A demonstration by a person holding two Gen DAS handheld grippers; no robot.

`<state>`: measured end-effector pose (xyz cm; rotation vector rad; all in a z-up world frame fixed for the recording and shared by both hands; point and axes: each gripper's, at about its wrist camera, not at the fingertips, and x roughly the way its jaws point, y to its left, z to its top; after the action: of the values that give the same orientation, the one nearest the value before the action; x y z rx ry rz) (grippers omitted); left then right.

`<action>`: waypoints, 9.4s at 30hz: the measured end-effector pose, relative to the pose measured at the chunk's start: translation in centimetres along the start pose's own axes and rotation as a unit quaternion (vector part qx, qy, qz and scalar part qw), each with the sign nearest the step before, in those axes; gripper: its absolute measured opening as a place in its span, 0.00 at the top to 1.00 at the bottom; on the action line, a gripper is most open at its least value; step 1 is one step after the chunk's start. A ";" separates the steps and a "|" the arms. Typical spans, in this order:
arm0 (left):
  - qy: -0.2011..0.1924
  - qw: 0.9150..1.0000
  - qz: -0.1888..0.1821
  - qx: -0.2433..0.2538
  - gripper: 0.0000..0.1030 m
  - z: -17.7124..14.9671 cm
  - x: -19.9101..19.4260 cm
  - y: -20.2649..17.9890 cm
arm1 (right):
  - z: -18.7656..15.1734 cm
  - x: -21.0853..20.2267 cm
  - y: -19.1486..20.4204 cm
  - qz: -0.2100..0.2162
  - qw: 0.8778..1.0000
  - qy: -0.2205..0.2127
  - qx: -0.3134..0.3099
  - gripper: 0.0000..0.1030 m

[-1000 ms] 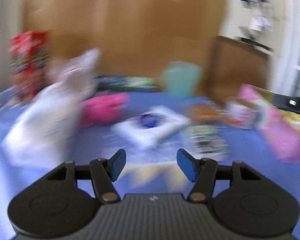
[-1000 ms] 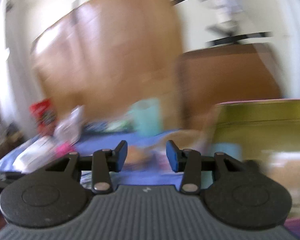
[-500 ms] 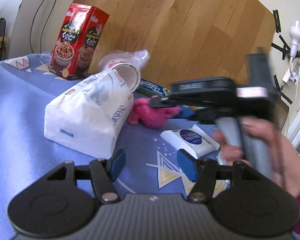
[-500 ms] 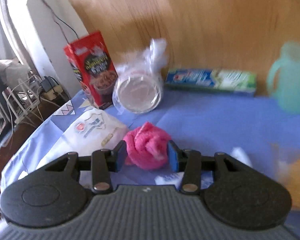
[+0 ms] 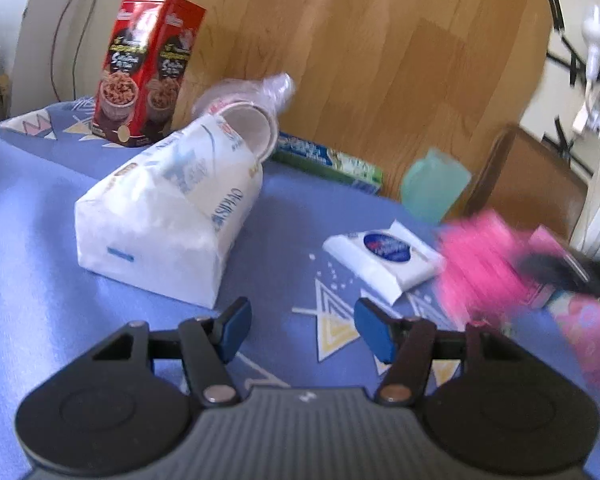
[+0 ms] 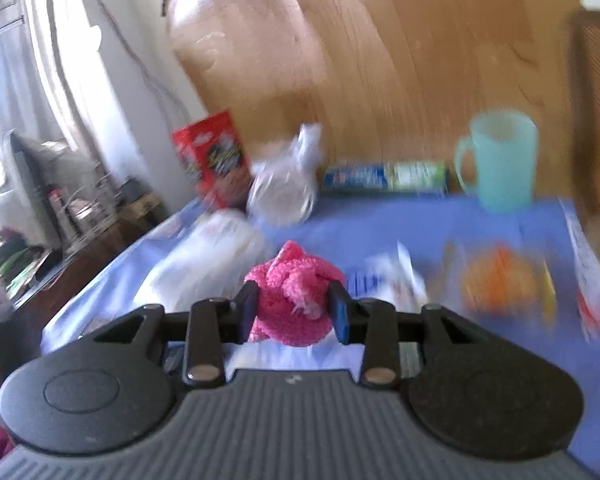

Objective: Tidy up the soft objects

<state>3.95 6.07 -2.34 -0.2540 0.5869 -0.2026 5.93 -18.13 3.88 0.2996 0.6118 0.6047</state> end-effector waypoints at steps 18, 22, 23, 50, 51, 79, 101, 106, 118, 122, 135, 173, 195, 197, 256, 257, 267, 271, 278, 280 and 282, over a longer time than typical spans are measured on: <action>0.089 0.983 -0.161 0.020 0.44 -0.7 -2.7 -7.0 | -8.3 -7.7 -0.1 -0.017 0.999 -0.018 -0.039 0.34; 0.118 0.976 -0.181 0.009 0.44 -1.5 -2.5 -7.9 | -9.2 -7.1 0.2 -0.017 0.998 -0.002 -0.064 0.34; 0.129 0.975 -0.183 0.005 0.43 -1.8 -2.2 -8.0 | -9.3 -6.9 0.3 -0.018 0.998 0.001 -0.067 0.34; 0.090 0.947 -0.169 0.259 0.28 0.9 8.8 -39.6 | -2.3 -17.7 -18.0 -0.337 0.940 -0.057 -0.011 0.44; 0.093 0.949 -0.165 0.251 0.28 1.2 9.3 -39.7 | -1.9 -17.9 -18.6 -0.368 0.927 -0.064 -0.018 0.31; 0.059 0.956 -0.126 0.258 0.28 0.6 3.0 -31.9 | -6.5 -24.6 -11.6 -0.337 0.912 -0.219 0.087 0.31; 0.046 0.978 -0.080 0.185 0.28 1.0 0.9 -18.5 | -3.6 -16.9 -3.9 -0.310 0.935 -0.173 0.015 0.31; 0.049 0.982 -0.069 0.168 0.28 1.0 1.2 -16.0 | -3.3 -15.2 -3.1 -0.302 0.941 -0.156 0.004 0.31; -0.011 0.986 0.078 0.148 0.24 1.1 1.7 -5.1 | -3.4 -8.8 -2.1 -0.249 0.965 -0.080 -0.018 0.31; 0.017 0.993 0.070 0.091 0.27 1.5 2.6 -2.8 | -3.2 -5.4 -1.4 -0.218 0.974 -0.051 -0.025 0.31; 0.020 0.992 0.078 0.098 0.26 1.1 2.9 -3.2 | -3.0 2.3 -1.7 -0.204 0.978 0.011 -0.035 0.31; 0.061 0.985 0.078 0.142 0.00 0.8 4.2 -4.9 | -7.0 -3.2 -0.4 -0.101 0.994 -0.030 -0.018 0.25; 0.048 0.986 0.075 0.140 0.00 0.4 3.9 -4.7 | -6.7 -2.6 -1.2 -0.088 0.996 -0.016 0.002 0.24; 0.048 0.986 0.075 0.140 0.00 0.4 3.9 -4.7 | -6.6 -2.6 -1.3 -0.088 0.996 -0.015 0.003 0.24; 0.088 0.984 0.110 0.113 0.00 0.4 3.2 -6.1 | -6.9 -1.5 0.8 -0.116 0.991 0.016 -0.061 0.16; 0.089 0.983 0.109 0.115 0.00 0.3 3.1 -6.2 | -6.9 -1.6 0.9 -0.117 0.991 0.018 -0.065 0.16; 0.096 0.992 0.031 0.079 0.00 0.2 1.3 -7.5 | -7.1 -2.7 0.4 -0.138 0.988 0.017 -0.066 0.16; 0.088 0.990 0.044 0.104 0.00 0.1 1.1 -8.7 | -7.1 -3.3 0.2 -0.139 0.988 0.013 -0.061 0.16; 0.089 0.988 0.058 0.110 0.00 -0.6 1.1 -8.8 | -7.5 -3.7 -0.5 -0.137 0.989 0.007 -0.051 0.15; 0.077 0.992 0.027 0.097 0.01 -0.6 -0.2 -8.2 | -7.5 -3.7 -0.4 -0.135 0.989 0.006 -0.052 0.15; 0.077 0.993 -0.018 0.085 0.08 -0.5 -1.2 -7.8 | -7.6 -3.7 -0.3 -0.130 0.990 0.005 -0.056 0.15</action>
<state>1.74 -1.11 0.15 -0.0839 0.7144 -0.3081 -1.06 -19.95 -0.49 0.1091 0.6129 0.3875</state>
